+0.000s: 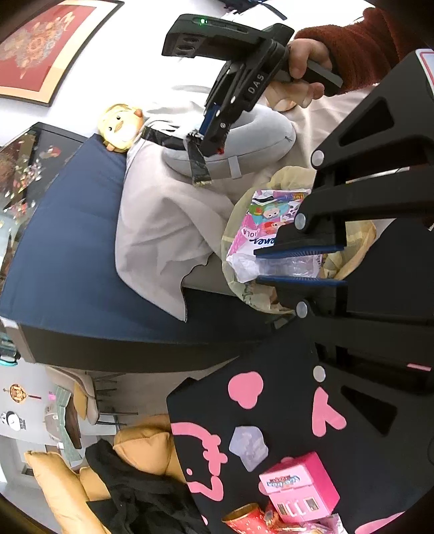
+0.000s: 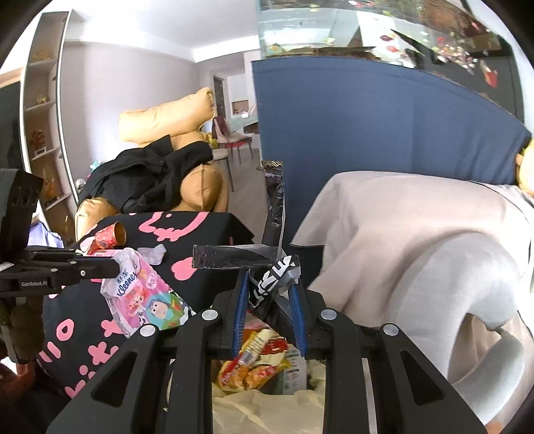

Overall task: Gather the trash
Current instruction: 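Carry both wrappers into the yellow trash bag and open both tools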

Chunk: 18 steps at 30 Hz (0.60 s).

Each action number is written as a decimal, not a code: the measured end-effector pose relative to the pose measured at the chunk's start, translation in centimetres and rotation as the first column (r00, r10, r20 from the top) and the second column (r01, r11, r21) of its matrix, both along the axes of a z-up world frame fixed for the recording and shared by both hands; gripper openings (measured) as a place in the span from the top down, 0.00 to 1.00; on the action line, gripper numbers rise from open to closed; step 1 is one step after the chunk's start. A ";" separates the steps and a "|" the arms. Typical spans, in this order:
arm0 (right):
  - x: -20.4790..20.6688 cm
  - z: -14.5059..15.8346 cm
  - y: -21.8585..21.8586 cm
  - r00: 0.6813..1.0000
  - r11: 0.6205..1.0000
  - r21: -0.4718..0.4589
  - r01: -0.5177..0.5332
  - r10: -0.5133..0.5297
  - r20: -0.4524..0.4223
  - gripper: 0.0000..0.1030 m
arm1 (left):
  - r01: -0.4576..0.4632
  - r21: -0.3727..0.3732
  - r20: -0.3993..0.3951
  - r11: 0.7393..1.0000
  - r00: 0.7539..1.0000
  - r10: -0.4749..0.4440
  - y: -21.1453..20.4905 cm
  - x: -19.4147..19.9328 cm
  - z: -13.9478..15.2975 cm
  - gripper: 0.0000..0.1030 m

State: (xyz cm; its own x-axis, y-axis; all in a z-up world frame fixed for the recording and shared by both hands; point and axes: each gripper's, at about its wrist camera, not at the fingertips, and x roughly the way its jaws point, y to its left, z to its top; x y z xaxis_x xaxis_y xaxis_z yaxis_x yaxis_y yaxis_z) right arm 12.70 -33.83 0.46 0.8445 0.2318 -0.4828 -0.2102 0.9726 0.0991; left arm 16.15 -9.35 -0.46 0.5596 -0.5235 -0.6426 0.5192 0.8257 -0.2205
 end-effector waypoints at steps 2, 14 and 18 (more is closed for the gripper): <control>-0.1 -0.2 -0.9 1.000 1.000 0.013 0.015 -0.015 0.001 0.77 | 0.009 0.016 -0.002 1.000 1.000 -0.009 -0.8 0.2 -0.3 0.90; 0.1 -2.7 -3.8 0.997 0.996 0.046 0.072 -0.070 -0.037 0.77 | 0.098 0.225 -0.017 0.969 0.995 -0.097 -8.1 3.5 -5.9 0.90; 0.8 -3.6 -4.5 0.994 0.995 0.048 0.090 -0.087 -0.061 0.77 | 0.135 0.242 -0.081 0.961 0.990 -0.119 -10.4 4.8 -9.0 0.90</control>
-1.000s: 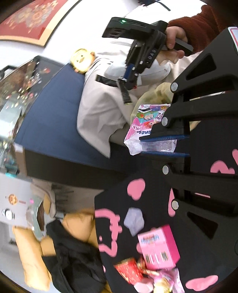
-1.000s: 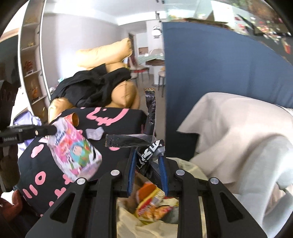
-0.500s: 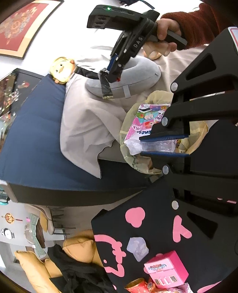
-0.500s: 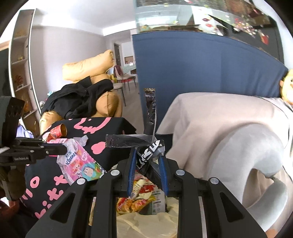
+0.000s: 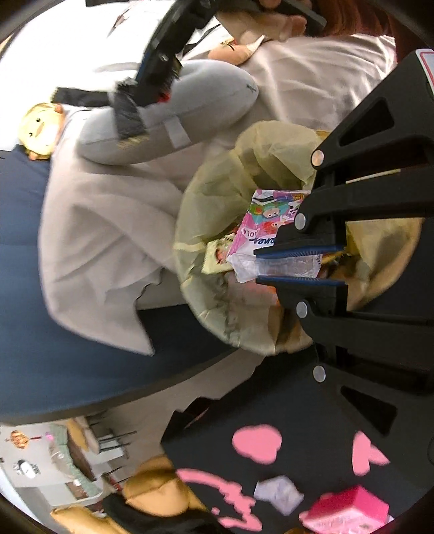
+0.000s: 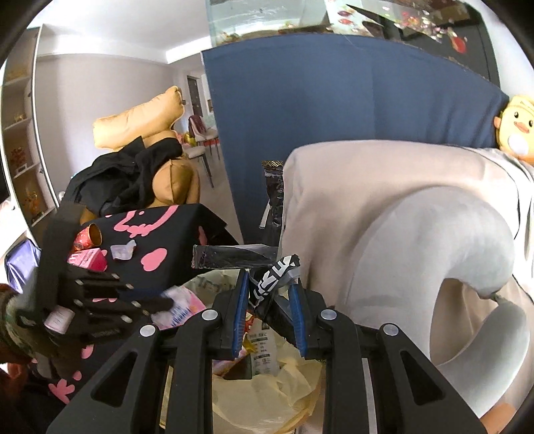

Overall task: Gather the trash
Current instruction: 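Carry both wrappers into the yellow trash bag and open both tools, then move both tools back over the table toward the remaining trash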

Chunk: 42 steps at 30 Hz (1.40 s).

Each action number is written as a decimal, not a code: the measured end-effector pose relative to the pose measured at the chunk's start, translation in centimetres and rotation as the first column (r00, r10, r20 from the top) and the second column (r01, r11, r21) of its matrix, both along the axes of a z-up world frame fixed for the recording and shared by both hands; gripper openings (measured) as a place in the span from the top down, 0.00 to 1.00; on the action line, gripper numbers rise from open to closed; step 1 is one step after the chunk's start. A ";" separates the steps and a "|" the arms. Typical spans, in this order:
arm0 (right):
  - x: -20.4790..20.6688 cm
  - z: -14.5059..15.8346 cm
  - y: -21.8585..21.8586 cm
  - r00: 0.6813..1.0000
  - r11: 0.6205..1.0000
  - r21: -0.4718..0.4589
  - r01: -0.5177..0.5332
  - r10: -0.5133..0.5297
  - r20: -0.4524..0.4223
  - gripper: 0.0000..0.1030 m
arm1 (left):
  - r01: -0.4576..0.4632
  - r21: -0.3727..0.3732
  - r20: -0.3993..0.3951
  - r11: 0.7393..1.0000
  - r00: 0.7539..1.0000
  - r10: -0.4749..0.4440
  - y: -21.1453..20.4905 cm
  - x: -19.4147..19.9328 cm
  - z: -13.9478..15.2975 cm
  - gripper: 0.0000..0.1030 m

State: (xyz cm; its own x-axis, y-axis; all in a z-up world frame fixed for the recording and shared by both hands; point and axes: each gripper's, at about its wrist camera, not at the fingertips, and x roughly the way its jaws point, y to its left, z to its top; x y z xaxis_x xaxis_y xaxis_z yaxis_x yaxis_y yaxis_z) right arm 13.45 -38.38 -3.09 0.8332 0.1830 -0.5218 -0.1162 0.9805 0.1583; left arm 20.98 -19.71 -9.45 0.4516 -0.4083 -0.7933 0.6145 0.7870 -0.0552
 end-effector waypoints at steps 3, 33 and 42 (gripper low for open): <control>0.2 -0.2 -0.2 1.000 1.000 -0.004 -0.001 0.001 -0.005 0.77 | -0.005 -0.019 -0.053 1.000 0.999 0.004 -0.8 1.0 -1.9 0.90; 9.6 -13.8 9.2 0.884 0.982 -0.069 -0.178 0.129 -0.449 0.77 | -0.341 -0.212 -0.052 0.916 0.940 0.338 15.4 -1.9 0.9 0.54; 8.5 -12.0 8.7 0.893 0.989 -0.059 -0.136 0.096 -0.440 0.58 | -0.379 -0.245 -0.058 0.893 0.925 0.377 18.7 -2.4 1.0 0.49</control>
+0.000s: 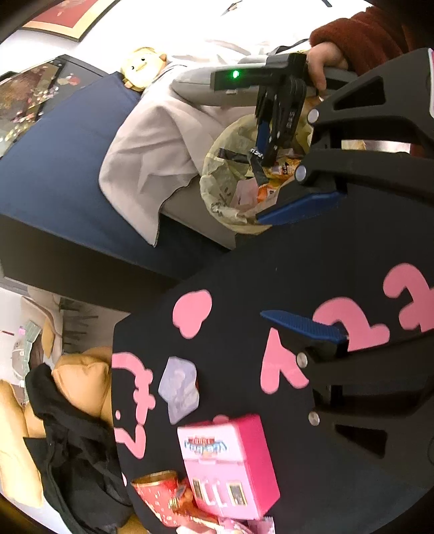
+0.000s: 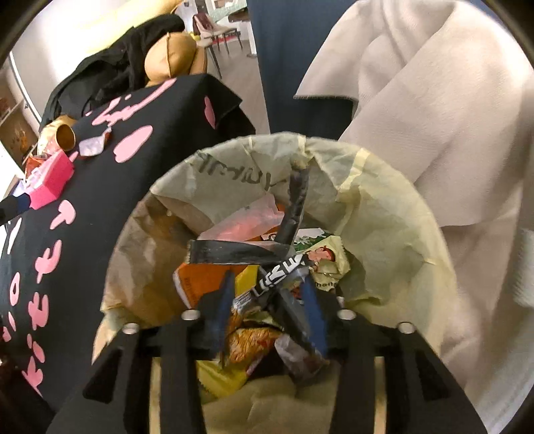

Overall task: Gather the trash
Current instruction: 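Move both tools back over the table toward the remaining trash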

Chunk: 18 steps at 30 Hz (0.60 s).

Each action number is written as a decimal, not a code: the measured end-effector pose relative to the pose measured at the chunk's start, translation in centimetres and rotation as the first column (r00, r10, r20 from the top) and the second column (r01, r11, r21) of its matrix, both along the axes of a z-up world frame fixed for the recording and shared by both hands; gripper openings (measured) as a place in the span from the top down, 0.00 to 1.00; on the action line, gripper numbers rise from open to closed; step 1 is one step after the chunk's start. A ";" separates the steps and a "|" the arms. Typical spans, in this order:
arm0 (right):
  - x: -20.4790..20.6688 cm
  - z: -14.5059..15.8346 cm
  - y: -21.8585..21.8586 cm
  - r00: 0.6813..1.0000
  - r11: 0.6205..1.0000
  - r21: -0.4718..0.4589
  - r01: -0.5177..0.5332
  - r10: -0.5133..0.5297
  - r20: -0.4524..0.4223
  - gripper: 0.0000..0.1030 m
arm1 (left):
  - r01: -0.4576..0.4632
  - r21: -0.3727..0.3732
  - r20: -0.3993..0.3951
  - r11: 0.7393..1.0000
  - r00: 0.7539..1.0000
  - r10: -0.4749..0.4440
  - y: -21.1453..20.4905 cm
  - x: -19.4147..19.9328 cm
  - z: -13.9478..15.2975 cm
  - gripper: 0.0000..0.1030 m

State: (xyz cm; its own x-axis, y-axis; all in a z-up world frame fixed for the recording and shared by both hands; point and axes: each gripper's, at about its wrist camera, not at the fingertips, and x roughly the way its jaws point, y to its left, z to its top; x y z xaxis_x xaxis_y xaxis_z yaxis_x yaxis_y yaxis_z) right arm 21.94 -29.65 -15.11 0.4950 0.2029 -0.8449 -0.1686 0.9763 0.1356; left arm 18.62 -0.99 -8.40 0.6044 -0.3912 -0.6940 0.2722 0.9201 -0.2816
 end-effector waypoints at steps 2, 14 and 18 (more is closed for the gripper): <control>-0.8 0.8 0.0 1.000 1.000 0.001 0.004 -0.004 0.020 0.51 | -0.017 0.003 0.013 1.000 1.000 0.017 0.9 -0.3 0.1 0.49; -3.5 8.0 5.7 0.973 0.997 0.024 -0.068 0.061 0.222 0.46 | -0.150 -0.036 0.053 0.988 0.987 0.152 9.3 -2.1 0.2 0.46; -2.3 8.2 11.2 0.960 0.983 -0.001 -0.181 0.177 0.216 0.45 | -0.244 -0.036 0.083 0.969 0.966 0.246 14.7 -3.5 0.7 0.46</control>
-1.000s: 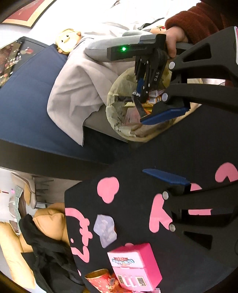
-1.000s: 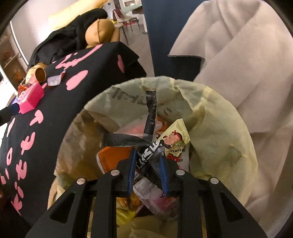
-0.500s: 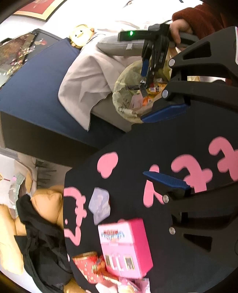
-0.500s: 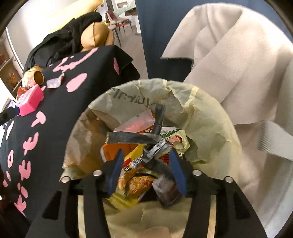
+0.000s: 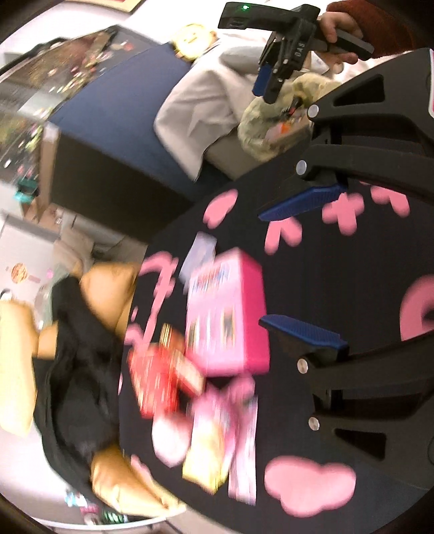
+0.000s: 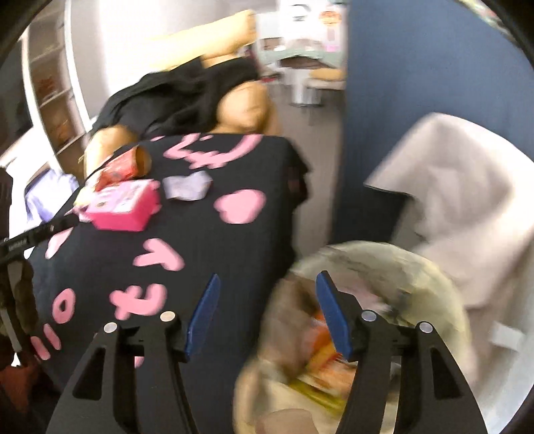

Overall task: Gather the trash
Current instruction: 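Move both tools back over the table toward the remaining trash, then grasp the yellow chip bag with the left tool while the right tool grasps the clear plastic tray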

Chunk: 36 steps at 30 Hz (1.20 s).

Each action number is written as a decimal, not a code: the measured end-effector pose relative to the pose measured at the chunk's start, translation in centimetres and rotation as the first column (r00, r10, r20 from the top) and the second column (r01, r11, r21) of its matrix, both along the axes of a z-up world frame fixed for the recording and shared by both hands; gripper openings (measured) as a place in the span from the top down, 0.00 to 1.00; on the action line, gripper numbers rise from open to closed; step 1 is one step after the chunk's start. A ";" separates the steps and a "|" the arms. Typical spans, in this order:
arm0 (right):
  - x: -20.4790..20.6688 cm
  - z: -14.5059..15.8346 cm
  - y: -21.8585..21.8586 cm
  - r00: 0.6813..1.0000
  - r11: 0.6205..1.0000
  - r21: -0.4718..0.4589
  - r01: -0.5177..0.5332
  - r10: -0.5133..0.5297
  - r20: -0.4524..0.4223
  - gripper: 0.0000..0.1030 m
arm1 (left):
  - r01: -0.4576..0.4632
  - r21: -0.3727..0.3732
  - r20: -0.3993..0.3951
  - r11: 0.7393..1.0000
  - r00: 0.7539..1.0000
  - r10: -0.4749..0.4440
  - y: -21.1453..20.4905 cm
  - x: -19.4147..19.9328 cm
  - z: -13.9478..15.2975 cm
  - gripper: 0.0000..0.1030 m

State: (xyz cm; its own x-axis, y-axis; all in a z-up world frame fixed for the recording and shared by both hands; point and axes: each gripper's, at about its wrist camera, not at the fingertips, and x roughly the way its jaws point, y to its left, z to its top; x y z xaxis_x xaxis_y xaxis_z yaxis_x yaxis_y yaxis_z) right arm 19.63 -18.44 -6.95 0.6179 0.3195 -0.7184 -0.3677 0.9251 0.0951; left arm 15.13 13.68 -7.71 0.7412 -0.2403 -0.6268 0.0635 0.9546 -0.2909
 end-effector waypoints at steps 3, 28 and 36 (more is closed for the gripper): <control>1.1 -0.6 4.0 0.996 0.996 0.052 -0.071 0.074 -0.042 0.45 | -0.080 0.018 0.025 0.997 0.996 0.080 4.3 -1.2 0.5 0.45; 13.6 -3.5 13.1 0.998 0.997 0.053 -0.054 0.054 -0.010 0.45 | 0.001 0.017 0.003 1.000 1.000 -0.001 12.2 8.8 1.5 0.41; 18.4 -5.4 15.6 0.988 0.982 0.176 -0.069 0.092 -0.127 0.45 | -0.093 -0.019 -0.029 0.995 0.995 0.092 14.8 9.5 1.0 0.41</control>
